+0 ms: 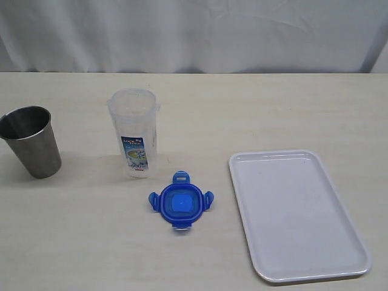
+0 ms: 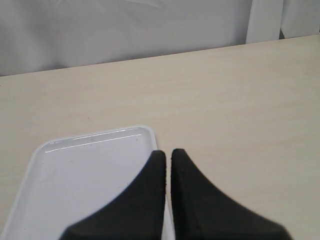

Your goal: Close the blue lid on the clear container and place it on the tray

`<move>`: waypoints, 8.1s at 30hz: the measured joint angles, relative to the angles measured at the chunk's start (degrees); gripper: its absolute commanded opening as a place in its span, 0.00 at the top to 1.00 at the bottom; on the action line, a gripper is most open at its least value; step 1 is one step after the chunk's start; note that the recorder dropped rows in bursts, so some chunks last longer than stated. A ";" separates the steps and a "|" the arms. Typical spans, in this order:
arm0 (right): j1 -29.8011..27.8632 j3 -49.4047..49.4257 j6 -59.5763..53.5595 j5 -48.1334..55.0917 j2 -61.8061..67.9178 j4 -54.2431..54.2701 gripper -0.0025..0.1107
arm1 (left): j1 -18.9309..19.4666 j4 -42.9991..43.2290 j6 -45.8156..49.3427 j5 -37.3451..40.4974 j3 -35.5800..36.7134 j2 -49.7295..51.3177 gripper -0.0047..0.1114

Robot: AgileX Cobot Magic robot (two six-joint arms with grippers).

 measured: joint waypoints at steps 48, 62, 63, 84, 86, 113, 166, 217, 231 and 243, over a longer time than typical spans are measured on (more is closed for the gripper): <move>0.00 0.00 0.00 0.00 0.00 0.00 0.94 | -0.34 0.21 17.08 -0.99 -28.81 62.47 0.22; 0.00 0.00 0.00 0.00 0.00 0.00 0.94 | 25.43 -0.24 17.92 35.18 -33.55 62.47 0.22; 0.00 0.00 0.00 0.00 0.00 0.00 0.94 | 25.31 -0.24 17.92 35.60 -33.30 62.47 0.22; 0.00 0.00 0.00 0.00 0.00 0.00 0.94 | 22.94 6.11 7.16 37.74 -28.74 57.33 0.22; 0.00 0.00 0.00 0.00 0.00 0.00 0.94 | 22.94 11.10 0.81 37.42 -29.84 54.37 0.22; 0.00 0.00 0.00 0.00 0.00 0.00 0.94 | 22.85 21.09 -17.63 28.64 -31.11 42.20 0.22; 0.00 0.00 0.00 0.00 0.00 0.00 0.94 | -0.67 109.61 -114.37 -34.10 -7.99 42.39 0.22; 0.00 0.00 0.00 0.00 0.00 0.00 0.94 | -0.67 111.93 -105.92 -72.89 -13.55 98.04 0.22; 0.00 0.00 0.00 0.00 0.00 0.00 0.94 | -0.67 112.32 -105.92 -76.17 -16.83 103.50 0.25; 0.00 0.00 0.00 0.00 0.00 0.00 0.94 | -0.67 112.77 -105.92 -77.13 -16.83 103.60 0.85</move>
